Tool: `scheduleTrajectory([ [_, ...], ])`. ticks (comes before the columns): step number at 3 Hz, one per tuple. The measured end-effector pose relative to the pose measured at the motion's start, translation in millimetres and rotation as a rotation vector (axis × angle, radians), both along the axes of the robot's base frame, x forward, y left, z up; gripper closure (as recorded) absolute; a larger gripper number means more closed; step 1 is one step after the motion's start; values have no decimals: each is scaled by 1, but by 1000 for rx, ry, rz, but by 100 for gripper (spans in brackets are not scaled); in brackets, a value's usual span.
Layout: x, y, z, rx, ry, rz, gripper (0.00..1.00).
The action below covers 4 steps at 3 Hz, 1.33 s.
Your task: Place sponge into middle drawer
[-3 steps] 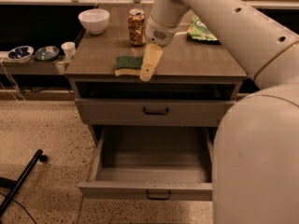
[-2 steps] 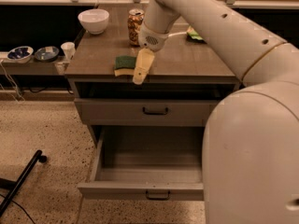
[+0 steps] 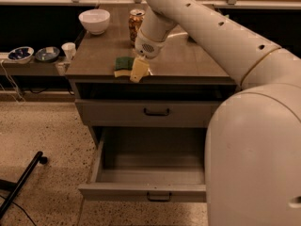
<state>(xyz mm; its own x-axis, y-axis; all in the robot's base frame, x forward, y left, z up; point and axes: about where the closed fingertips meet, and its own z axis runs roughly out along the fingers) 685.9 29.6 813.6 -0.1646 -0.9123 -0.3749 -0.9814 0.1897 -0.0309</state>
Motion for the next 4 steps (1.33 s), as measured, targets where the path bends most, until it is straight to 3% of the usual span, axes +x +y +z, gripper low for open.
scheduleTrajectory([
  [2, 0, 0, 11, 1, 0, 0, 96],
  [3, -31, 1, 54, 105, -84, 50, 100],
  [4, -97, 12, 115, 243, -244, 122, 100],
])
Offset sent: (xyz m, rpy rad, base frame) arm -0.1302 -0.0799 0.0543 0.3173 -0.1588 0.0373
